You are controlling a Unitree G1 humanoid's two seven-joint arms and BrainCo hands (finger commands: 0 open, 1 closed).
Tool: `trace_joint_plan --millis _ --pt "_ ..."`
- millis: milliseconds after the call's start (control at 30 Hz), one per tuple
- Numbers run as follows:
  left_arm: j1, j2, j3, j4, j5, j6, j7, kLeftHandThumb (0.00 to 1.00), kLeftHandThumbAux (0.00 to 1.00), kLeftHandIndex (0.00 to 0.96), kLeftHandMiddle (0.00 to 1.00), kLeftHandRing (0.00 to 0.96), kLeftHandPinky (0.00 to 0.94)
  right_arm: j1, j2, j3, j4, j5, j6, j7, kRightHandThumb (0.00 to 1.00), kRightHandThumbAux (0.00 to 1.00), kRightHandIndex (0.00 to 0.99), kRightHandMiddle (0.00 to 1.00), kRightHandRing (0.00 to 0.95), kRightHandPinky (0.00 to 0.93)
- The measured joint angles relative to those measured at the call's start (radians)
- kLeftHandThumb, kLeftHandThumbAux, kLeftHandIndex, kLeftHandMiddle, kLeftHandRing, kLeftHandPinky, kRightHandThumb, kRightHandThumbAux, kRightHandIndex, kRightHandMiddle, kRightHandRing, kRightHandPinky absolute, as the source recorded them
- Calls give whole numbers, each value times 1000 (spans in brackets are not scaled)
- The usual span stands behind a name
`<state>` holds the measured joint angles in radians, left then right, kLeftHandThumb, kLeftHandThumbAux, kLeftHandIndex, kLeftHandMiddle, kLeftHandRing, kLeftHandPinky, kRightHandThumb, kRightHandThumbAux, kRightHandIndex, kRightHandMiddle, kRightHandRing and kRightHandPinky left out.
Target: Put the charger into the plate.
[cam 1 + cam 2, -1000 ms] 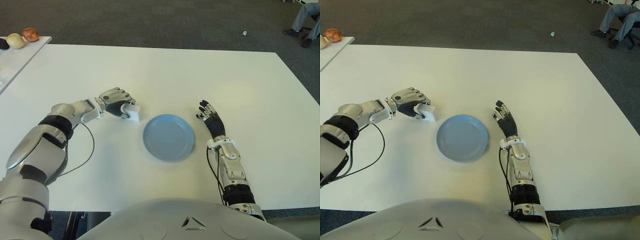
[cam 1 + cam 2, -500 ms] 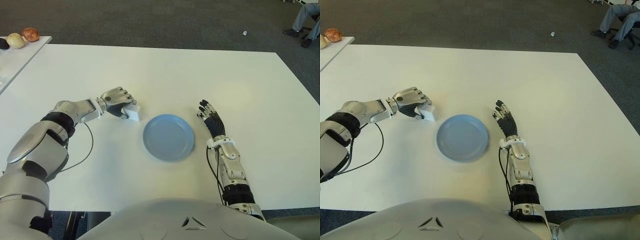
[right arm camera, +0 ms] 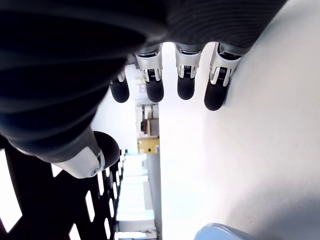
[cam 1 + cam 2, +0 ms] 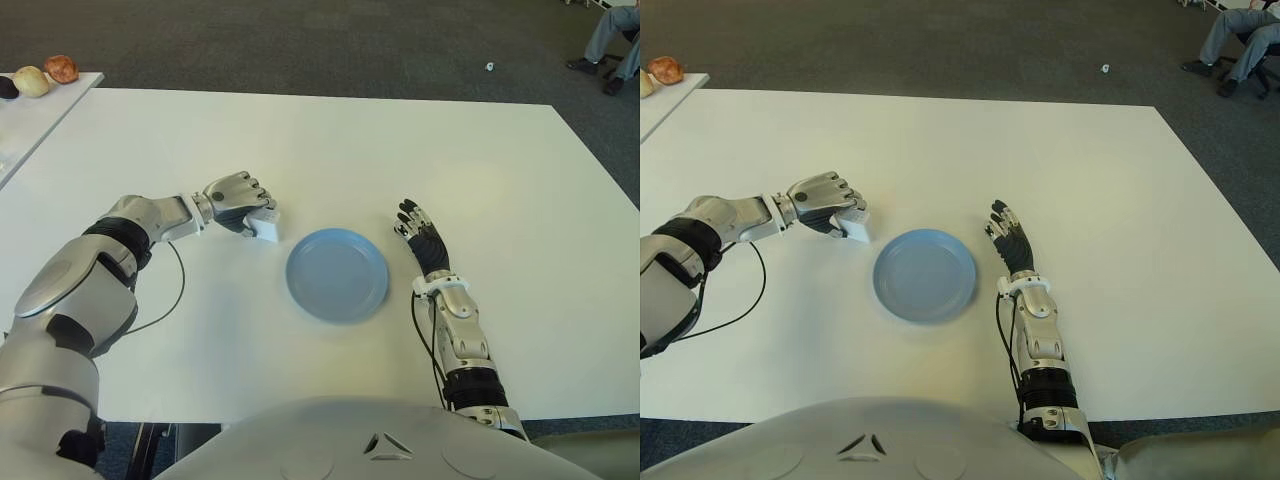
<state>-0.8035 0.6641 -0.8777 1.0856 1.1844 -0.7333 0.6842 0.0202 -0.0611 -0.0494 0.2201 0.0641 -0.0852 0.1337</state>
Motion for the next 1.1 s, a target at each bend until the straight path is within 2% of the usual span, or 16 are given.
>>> trace_joint_plan --millis 167,333,567,833,1100 --pt "-10 19 36 -36 -41 -19 -49 850 670 397 533 815 767 -1 1 -1 0 0 1 -1 0 608 0 2 0 0" --pt "-1 34 106 -80 -141 -50 -126 851 668 399 534 821 773 -1 0 -3 0 0 2 -1 0 608 0 1 0 0" --pt "32 45 198 -165 -255 -57 -235 854 666 403 537 834 787 -3 1 -4 3 0 2 -1 0 604 0 1 0 0" --pt "73 51 274 -273 -321 -18 -356 856 665 405 540 843 795 -8 1 -7 10 0 2 0 0 596 0 0 0 0" --pt "119 51 350 -390 -376 57 -473 856 666 405 539 843 790 -14 1 -9 19 0 1 0 0 593 0 0 0 0"
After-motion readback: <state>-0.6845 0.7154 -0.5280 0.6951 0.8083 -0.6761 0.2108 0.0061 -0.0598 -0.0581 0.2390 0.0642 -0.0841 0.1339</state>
